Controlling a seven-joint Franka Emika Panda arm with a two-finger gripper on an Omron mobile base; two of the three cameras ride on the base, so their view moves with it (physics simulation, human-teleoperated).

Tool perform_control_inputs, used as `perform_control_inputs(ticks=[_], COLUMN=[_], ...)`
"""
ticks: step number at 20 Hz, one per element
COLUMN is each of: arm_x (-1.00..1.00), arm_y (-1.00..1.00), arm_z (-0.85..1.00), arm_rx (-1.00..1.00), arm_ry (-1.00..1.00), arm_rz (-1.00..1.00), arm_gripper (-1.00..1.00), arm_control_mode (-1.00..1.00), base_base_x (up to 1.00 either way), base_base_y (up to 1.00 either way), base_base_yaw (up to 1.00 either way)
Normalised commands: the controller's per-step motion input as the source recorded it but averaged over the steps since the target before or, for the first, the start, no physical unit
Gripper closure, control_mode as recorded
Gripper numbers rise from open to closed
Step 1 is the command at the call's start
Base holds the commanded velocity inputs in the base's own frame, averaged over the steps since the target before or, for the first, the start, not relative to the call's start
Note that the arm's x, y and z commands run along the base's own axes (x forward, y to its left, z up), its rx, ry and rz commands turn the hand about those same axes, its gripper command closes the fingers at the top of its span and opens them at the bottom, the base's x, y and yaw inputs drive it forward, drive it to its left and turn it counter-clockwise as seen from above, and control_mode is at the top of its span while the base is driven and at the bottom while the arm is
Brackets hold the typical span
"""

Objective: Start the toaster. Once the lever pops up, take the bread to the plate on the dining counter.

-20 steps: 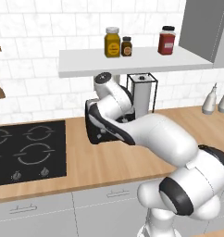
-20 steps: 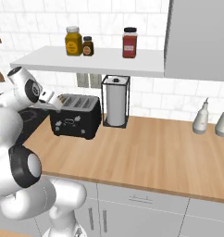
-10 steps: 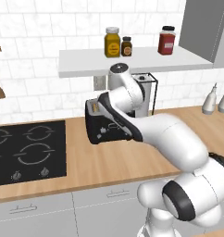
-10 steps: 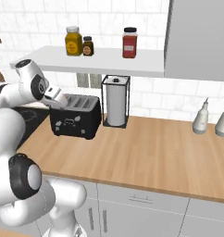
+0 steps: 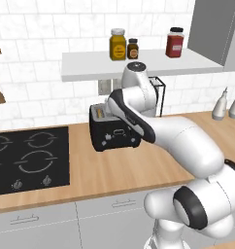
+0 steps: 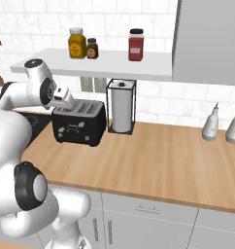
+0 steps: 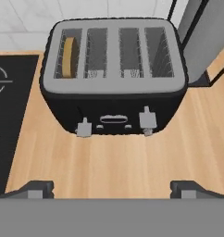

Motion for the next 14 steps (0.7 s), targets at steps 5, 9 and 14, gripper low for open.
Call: perform_control_inputs(ticks=[5, 9, 14], arm_x=[0.0, 0.0, 0.0], arm_y=[0.26, 0.21, 0.01], arm_z=[0.0, 0.0, 0.0], arm_rx=[0.0, 0.0, 0.0], arm_ry=[-0.04, 0.0, 0.0], arm_rz=[0.16, 0.0, 0.0], arm_gripper=[-1.0, -1.0, -1.0], arm_control_mode=[-1.0, -1.0, -1.0], base_base_x=[0.0, 0.0, 0.0], base_base_y=[0.0, 0.0, 0.0], base_base_yaw=[0.0, 0.0, 0.0])
